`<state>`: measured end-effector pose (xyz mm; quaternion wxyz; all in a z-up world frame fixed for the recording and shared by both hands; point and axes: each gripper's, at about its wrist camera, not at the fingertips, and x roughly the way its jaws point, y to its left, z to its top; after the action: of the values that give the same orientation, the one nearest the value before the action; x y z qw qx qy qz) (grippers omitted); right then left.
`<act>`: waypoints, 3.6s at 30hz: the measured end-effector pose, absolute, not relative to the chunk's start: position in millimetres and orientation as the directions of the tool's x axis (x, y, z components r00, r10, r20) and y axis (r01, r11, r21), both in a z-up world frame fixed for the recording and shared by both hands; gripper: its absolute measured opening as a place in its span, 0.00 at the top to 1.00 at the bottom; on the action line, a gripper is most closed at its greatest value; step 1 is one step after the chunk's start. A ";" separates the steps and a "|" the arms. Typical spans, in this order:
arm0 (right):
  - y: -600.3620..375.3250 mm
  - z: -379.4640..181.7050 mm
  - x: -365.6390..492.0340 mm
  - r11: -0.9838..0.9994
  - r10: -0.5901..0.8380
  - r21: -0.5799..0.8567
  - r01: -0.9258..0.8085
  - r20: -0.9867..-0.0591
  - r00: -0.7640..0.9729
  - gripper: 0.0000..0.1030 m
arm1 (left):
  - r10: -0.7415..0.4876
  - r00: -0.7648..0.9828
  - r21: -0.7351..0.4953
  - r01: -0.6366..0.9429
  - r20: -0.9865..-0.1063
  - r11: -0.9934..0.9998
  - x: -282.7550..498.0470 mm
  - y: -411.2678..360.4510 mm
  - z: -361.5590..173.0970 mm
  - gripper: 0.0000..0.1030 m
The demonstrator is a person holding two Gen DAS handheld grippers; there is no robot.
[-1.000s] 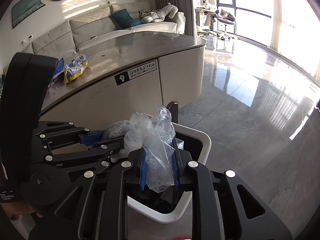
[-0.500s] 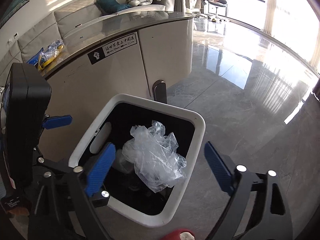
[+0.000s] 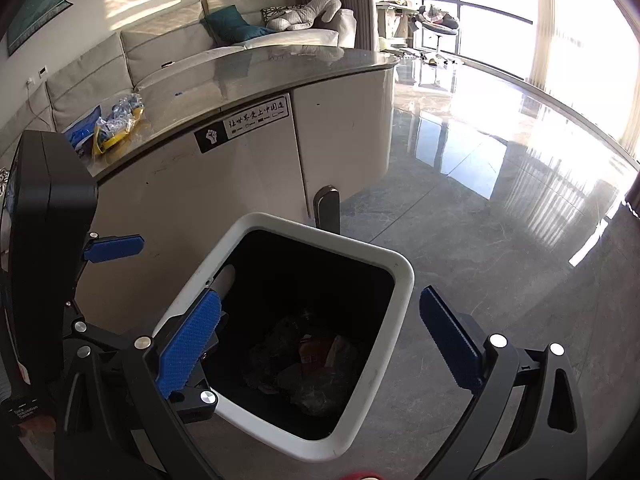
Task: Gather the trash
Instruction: 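Carry sponge and clear bag to the bin and open both tools, then grasp the blue glove bag with the left tool while the right tool grasps the yellow-blue packet, then carry glove bag and packet over the white bin and open both tools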
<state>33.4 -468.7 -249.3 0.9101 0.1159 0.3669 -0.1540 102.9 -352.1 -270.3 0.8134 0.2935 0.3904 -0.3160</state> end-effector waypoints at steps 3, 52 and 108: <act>-459.7 -223.9 40.1 0.937 -0.169 0.126 0.327 -0.655 0.737 0.03 | -0.294 0.541 0.229 0.701 -0.788 0.676 108.7 -334.7 -246.5 0.05; -329.1 -210.9 276.5 0.999 0.047 0.011 -0.052 -0.637 0.769 0.04 | -0.209 0.615 0.023 0.346 -0.760 0.938 277.9 -142.0 -209.7 0.19; -407.5 -162.9 32.7 0.976 -0.175 0.010 0.217 -0.555 0.813 0.74 | -0.484 0.572 0.026 0.663 -0.662 0.748 104.7 -276.9 -154.9 0.82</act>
<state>32.7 -407.5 -162.9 0.9515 0.0365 0.2876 -0.1028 104.7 -276.9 -154.9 0.8760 0.1370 0.3265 -0.3274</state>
